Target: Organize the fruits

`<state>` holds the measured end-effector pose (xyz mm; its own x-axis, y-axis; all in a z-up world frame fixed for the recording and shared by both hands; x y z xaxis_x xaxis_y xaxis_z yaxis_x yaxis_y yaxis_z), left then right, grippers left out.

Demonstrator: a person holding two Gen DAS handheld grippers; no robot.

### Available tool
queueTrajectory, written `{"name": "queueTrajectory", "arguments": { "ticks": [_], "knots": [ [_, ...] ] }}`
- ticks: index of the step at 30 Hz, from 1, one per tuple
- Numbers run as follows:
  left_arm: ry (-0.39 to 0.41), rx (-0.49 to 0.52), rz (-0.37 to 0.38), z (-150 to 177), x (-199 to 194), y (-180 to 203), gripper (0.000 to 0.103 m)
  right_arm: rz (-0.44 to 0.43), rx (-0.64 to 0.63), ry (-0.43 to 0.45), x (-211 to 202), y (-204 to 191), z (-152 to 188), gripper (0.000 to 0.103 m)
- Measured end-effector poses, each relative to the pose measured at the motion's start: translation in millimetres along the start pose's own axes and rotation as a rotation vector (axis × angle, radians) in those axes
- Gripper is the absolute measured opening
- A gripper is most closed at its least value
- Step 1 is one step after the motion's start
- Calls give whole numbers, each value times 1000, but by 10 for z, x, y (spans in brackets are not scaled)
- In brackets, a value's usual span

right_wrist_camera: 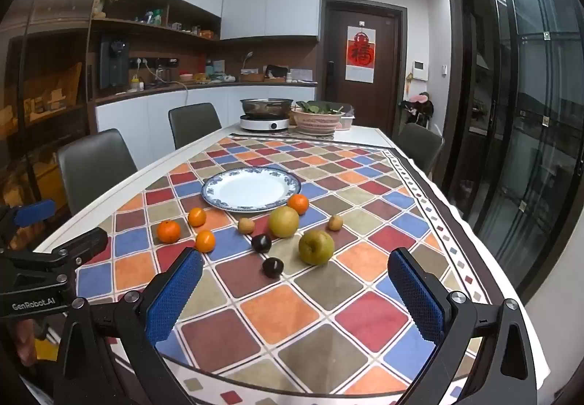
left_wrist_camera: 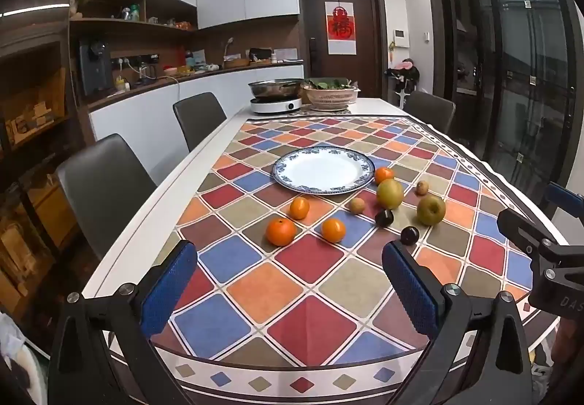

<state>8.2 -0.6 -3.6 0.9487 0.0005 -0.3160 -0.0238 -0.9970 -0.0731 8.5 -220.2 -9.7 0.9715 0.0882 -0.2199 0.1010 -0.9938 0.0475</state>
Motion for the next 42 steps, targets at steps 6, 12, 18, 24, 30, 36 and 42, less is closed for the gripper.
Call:
{"name": "queueTrajectory", "arguments": {
  "ticks": [6,12,18,24,30,36,42],
  "knots": [
    [8,-13,2,-30,-21,2,103,2,-5,-4,5,-4,-6,102],
    [14,-17,-3,-32,-33,-37,103,3,-6,-5,-19,-20,-14,102],
    [16,-20,-3,9,-30,-25,103,1,-5,-10,9,-17,-11,102],
    [16,-21,-3,11,-29,-27,103,1,-6,-11,10,-21,-12,102],
    [15,-21,-1,9,-24,-36,103,1,-7,-10,9,-22,-13,102],
    [16,-22,-1,10,-28,-31,103,1,-8,-10,12,-22,-12,102],
    [23,-21,-5,15,-36,-28,103,3,-8,-11,10,-23,-13,102]
  ]
}}
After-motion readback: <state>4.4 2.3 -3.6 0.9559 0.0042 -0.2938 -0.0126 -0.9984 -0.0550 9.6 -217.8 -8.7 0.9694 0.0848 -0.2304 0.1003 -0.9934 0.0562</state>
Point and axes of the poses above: each gripper's, at about its wrist camera, not at the fingertips, and x roughly the way its jaws point, y to its right, z to its underside, the point moved 1 cm from there along x, roughly the way its jaws point, and after that the axes turned 11 degrees about y, right-handed, at the moved point
